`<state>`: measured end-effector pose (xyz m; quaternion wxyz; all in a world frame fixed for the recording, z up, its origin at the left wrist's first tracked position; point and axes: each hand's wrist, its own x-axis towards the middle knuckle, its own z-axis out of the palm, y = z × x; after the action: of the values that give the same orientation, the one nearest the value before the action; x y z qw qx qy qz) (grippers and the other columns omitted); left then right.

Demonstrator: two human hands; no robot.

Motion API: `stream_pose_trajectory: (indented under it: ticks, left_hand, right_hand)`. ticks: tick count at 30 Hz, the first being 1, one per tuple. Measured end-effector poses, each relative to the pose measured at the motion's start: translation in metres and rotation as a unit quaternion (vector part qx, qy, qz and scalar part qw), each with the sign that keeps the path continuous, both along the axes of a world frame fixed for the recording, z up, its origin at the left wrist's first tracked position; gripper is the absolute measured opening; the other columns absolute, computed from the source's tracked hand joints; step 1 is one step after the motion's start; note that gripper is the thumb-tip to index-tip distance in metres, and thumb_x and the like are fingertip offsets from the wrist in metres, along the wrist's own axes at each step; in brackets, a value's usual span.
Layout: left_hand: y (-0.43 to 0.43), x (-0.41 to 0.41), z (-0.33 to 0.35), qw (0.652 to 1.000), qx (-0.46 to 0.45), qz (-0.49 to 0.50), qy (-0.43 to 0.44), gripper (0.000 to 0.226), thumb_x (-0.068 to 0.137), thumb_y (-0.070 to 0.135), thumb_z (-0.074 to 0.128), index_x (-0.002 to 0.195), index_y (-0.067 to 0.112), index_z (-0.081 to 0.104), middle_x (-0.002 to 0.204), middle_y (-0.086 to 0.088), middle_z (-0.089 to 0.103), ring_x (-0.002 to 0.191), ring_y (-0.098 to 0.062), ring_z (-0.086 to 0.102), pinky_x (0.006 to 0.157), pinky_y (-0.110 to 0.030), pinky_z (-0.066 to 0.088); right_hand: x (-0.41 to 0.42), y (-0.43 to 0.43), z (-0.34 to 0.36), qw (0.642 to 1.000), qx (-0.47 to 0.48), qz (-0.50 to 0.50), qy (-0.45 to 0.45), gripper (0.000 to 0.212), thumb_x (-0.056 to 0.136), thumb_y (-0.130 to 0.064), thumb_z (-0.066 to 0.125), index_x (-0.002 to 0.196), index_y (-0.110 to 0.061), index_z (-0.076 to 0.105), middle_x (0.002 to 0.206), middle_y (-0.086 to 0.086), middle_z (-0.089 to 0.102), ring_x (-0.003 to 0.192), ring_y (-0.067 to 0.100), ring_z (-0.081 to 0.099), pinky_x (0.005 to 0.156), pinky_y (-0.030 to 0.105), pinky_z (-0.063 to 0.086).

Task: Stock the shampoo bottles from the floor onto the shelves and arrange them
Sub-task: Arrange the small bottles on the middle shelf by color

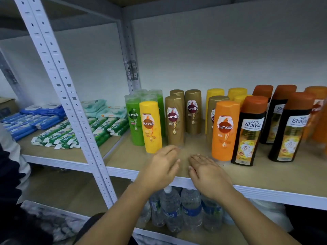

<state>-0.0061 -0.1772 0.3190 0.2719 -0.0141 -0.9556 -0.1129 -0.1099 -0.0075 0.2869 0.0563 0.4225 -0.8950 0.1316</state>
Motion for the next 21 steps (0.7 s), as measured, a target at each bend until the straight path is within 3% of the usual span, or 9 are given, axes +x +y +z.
stream_pose_trajectory:
  ticks: [2,6,9,11,13,15,17,19,21]
  left_hand:
    - [-0.003,-0.013,-0.012,0.997,0.031,0.017,-0.07,0.038,0.102,0.031,0.048,0.13,0.01,0.06,0.133,-0.006,0.061,0.119,-0.025,0.058,0.098,-0.038,0.049]
    - [-0.007,-0.024,-0.023,0.99,0.033,0.018,-0.134,0.037,0.101,0.035,0.04,0.114,0.007,0.06,0.119,-0.009,0.065,0.109,-0.026,0.06,0.094,-0.042,0.049]
    - [-0.002,-0.025,-0.035,0.989,0.007,0.007,-0.145,0.06,0.097,0.043,0.023,0.127,0.007,0.06,0.134,-0.008,0.061,0.129,-0.021,0.051,0.114,-0.035,0.032]
    - [-0.002,-0.028,-0.036,0.99,-0.002,0.018,-0.14,0.059,0.1,0.042,0.024,0.139,0.01,0.055,0.146,-0.005,0.054,0.139,-0.017,0.042,0.118,-0.032,0.023]
    - [-0.005,-0.033,-0.037,0.989,0.001,0.02,-0.147,0.048,0.106,0.036,0.034,0.146,0.014,0.049,0.154,-0.001,0.046,0.145,-0.014,0.034,0.12,-0.03,0.016]
    - [-0.008,-0.035,-0.038,0.987,0.004,0.021,-0.157,0.048,0.107,0.037,0.037,0.15,0.017,0.045,0.159,0.002,0.04,0.149,-0.012,0.029,0.121,-0.028,0.012]
    - [-0.01,-0.038,-0.038,0.987,0.011,0.021,-0.158,0.046,0.106,0.041,0.039,0.144,0.019,0.051,0.155,0.002,0.045,0.145,-0.014,0.035,0.119,-0.028,0.017]
    - [-0.013,-0.04,-0.038,0.987,0.027,0.025,-0.159,0.044,0.103,0.047,0.04,0.131,0.019,0.058,0.144,0.001,0.055,0.133,-0.019,0.047,0.113,-0.032,0.031]
    - [-0.015,-0.041,-0.037,0.985,0.043,0.019,-0.165,0.057,0.095,0.059,0.031,0.124,0.019,0.06,0.137,0.001,0.058,0.128,-0.02,0.051,0.106,-0.035,0.041]
  right_hand:
    - [0.0,-0.001,-0.002,1.0,0.002,-0.015,0.003,0.056,0.105,-0.041,0.024,0.155,-0.017,0.033,0.162,0.001,0.03,0.15,0.015,0.024,0.124,0.033,0.013]
    - [0.003,-0.002,-0.002,1.0,0.015,-0.015,0.021,0.056,0.106,-0.039,0.02,0.156,-0.015,0.029,0.163,0.002,0.027,0.151,0.014,0.021,0.124,0.031,0.011]
    - [0.001,0.0,-0.003,1.0,0.022,-0.005,0.022,0.056,0.107,-0.039,0.019,0.157,-0.014,0.026,0.164,0.002,0.024,0.152,0.014,0.018,0.123,0.03,0.008]
    - [0.001,0.0,-0.003,1.0,0.019,0.001,0.017,0.056,0.107,-0.04,0.02,0.156,-0.015,0.028,0.163,0.002,0.026,0.151,0.014,0.019,0.123,0.029,0.008]
    - [0.002,0.003,0.003,1.0,0.007,0.015,0.004,0.053,0.106,-0.041,0.026,0.151,-0.016,0.039,0.158,0.002,0.037,0.148,0.017,0.028,0.121,0.029,0.016]
    - [0.006,0.008,0.018,0.999,-0.01,0.034,-0.019,0.042,0.104,-0.042,0.036,0.135,-0.02,0.054,0.14,-0.003,0.054,0.133,0.017,0.046,0.106,0.026,0.036]
    - [0.011,0.017,0.041,0.997,-0.039,0.048,-0.034,0.038,0.102,-0.044,0.044,0.132,-0.026,0.056,0.134,-0.009,0.058,0.123,0.011,0.052,0.093,0.02,0.04]
    - [0.015,0.027,0.076,0.995,-0.088,0.046,-0.018,0.041,0.101,-0.044,0.048,0.137,-0.029,0.056,0.138,-0.014,0.057,0.125,0.004,0.05,0.1,0.018,0.04]
    - [0.016,0.034,0.12,0.986,-0.153,0.048,0.036,0.035,0.099,-0.041,0.055,0.13,-0.028,0.063,0.127,-0.014,0.064,0.117,0.002,0.055,0.098,0.02,0.044]
